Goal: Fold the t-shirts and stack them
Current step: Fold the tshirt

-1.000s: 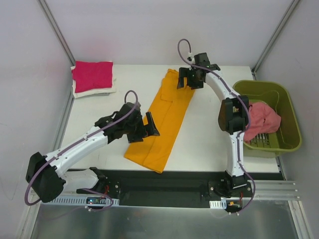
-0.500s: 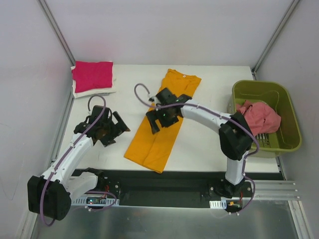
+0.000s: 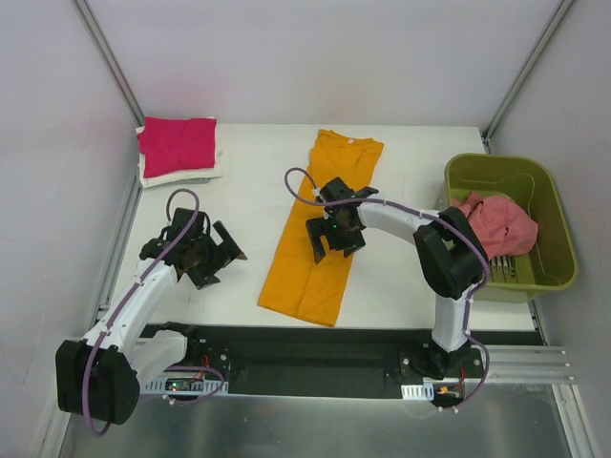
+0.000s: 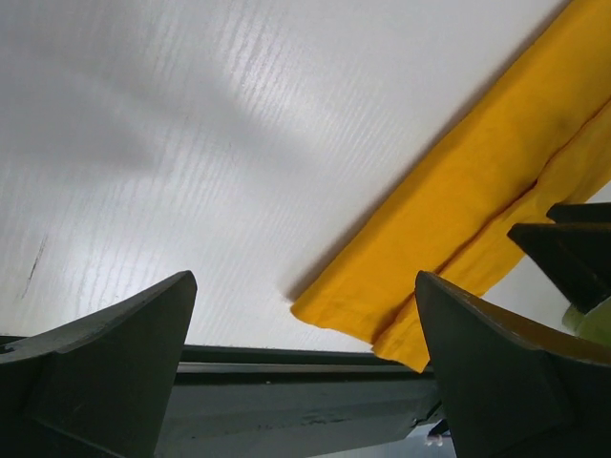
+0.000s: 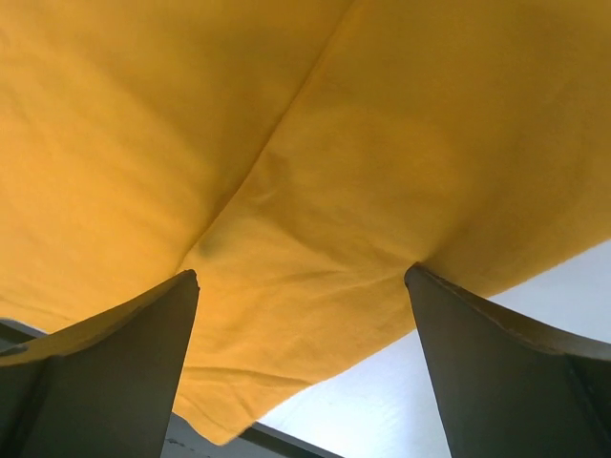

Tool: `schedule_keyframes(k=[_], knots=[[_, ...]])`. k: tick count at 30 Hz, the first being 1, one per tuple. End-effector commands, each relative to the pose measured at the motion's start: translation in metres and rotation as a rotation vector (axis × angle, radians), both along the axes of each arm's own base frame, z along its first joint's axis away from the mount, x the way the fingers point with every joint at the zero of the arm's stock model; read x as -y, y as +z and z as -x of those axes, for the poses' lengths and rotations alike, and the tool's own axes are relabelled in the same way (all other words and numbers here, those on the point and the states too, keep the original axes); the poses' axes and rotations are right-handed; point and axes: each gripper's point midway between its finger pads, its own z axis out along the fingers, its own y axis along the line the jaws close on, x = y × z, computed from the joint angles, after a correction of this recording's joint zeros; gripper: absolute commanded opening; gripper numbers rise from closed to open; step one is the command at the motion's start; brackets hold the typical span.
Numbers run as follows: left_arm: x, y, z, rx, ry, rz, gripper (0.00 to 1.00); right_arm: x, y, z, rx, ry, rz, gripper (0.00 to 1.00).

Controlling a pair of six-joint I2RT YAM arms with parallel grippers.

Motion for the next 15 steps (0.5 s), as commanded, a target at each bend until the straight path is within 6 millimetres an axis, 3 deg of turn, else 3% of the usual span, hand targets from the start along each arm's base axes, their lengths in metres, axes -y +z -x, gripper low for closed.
schedule_keyframes(k=[1,5,10,13,15], knots=[[0.008,-0.001,0.010,-0.021,-0.066,0.038,0.99,0.052,-0.014,-0.008,0.013,-0.044,0.112,0.97],[0.021,-0.008,0.025,-0.060,-0.140,0.092,0.99,0.040,0.025,-0.009,0.131,0.059,0.048,0.97],[0.053,-0.020,0.046,-0.092,-0.257,0.157,0.99,0.031,0.065,0.027,0.232,0.187,0.000,0.97],[0.085,-0.022,0.059,-0.098,-0.371,0.197,0.99,0.038,0.068,0.059,0.206,0.150,-0.058,0.97],[0.095,-0.025,0.067,-0.123,-0.413,0.201,0.97,0.042,0.066,0.076,0.171,0.095,-0.099,0.97]])
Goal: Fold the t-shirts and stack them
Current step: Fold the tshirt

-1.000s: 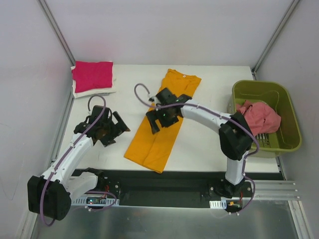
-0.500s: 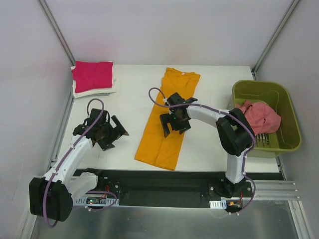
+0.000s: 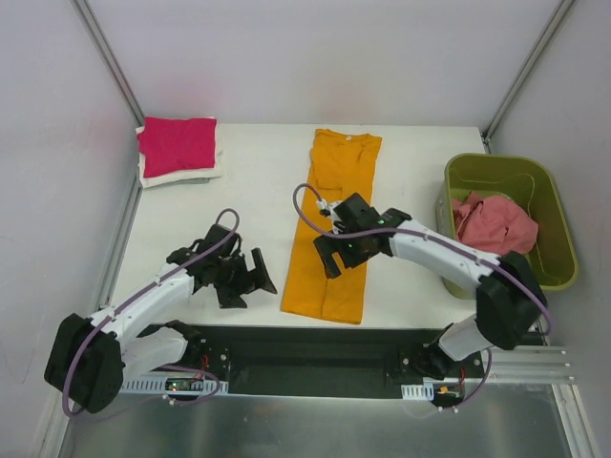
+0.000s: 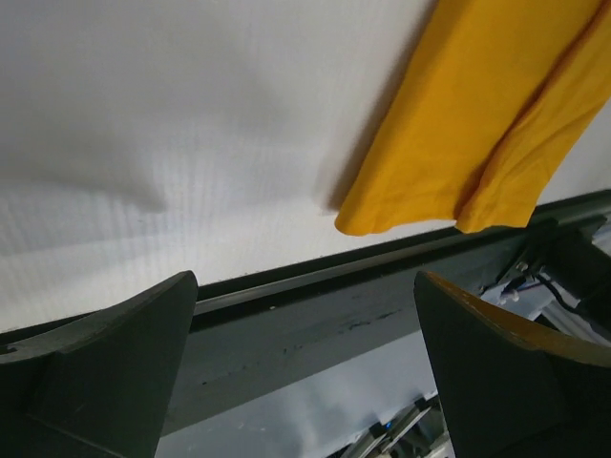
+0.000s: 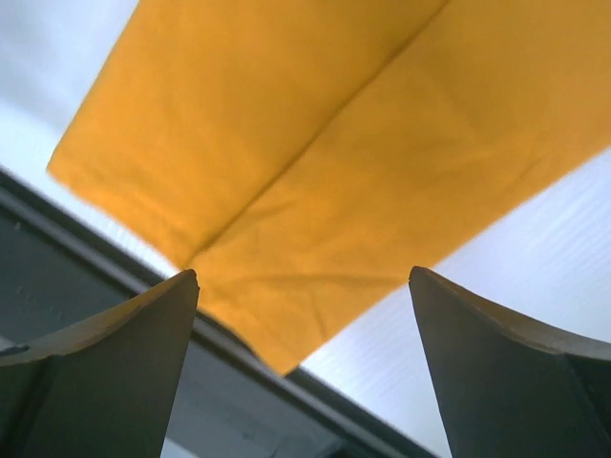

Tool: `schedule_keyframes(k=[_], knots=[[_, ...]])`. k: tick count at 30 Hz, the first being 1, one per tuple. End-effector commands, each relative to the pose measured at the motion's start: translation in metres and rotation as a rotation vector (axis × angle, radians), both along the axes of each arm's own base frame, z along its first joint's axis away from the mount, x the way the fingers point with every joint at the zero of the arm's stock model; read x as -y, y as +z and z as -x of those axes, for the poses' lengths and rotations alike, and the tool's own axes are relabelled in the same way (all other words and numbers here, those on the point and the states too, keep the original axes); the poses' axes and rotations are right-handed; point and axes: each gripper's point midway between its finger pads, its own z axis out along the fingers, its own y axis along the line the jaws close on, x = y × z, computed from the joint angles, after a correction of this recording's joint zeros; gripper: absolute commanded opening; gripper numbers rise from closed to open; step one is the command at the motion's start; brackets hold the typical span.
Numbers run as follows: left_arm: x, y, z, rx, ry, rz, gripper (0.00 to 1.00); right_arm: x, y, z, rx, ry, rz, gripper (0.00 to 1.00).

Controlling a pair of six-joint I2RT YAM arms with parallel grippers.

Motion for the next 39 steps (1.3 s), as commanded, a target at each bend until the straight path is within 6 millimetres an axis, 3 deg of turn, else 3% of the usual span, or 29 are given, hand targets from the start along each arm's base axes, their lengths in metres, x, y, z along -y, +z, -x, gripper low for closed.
schedule_keyframes(k=[1,2,4,5,7,11,16,19,23,24,27,32,36,39], knots=[[0.028,-0.004,0.005,-0.025,-0.051,0.051,0.95,0.013,0.014,0.040,-0.050,-0.085,-0.126,0.97],[0.030,-0.008,0.005,-0.028,-0.046,0.042,0.94,0.021,-0.002,0.057,-0.108,-0.106,-0.124,0.97],[0.037,-0.017,0.011,-0.065,-0.056,0.049,0.87,0.017,-0.003,0.079,-0.198,-0.130,-0.201,0.97],[0.044,-0.016,0.006,-0.051,-0.067,0.069,0.81,0.023,-0.016,0.093,-0.244,-0.142,-0.192,0.98],[0.047,-0.022,0.006,-0.076,-0.074,0.050,0.68,0.016,-0.018,0.104,-0.283,-0.151,-0.238,0.99],[0.054,-0.027,0.004,-0.085,-0.098,0.036,0.56,0.026,-0.040,0.119,-0.353,-0.210,-0.188,0.89],[0.060,-0.038,0.005,-0.111,-0.120,-0.003,0.45,0.036,-0.053,0.121,-0.356,-0.274,-0.146,0.65],[0.062,-0.044,0.005,-0.137,-0.124,-0.018,0.31,0.039,-0.058,0.119,-0.350,-0.291,-0.121,0.49],[0.067,-0.046,0.006,-0.152,-0.144,-0.016,0.04,0.038,-0.063,0.115,-0.345,-0.299,-0.111,0.31],[0.068,-0.046,0.007,-0.150,-0.149,-0.019,0.00,0.037,-0.064,0.115,-0.347,-0.302,-0.110,0.20],[0.069,-0.041,0.011,-0.142,-0.165,0.001,0.00,0.035,-0.065,0.117,-0.365,-0.301,-0.105,0.01],[0.065,-0.031,0.029,-0.138,-0.162,0.051,0.00,0.032,-0.052,0.143,-0.415,-0.278,-0.147,0.01],[0.053,-0.030,0.064,-0.189,-0.160,0.092,0.00,0.021,-0.046,0.185,-0.494,-0.230,-0.180,0.01],[0.051,-0.019,0.070,-0.172,-0.147,0.129,0.00,0.020,-0.034,0.190,-0.468,-0.226,-0.189,0.01]])
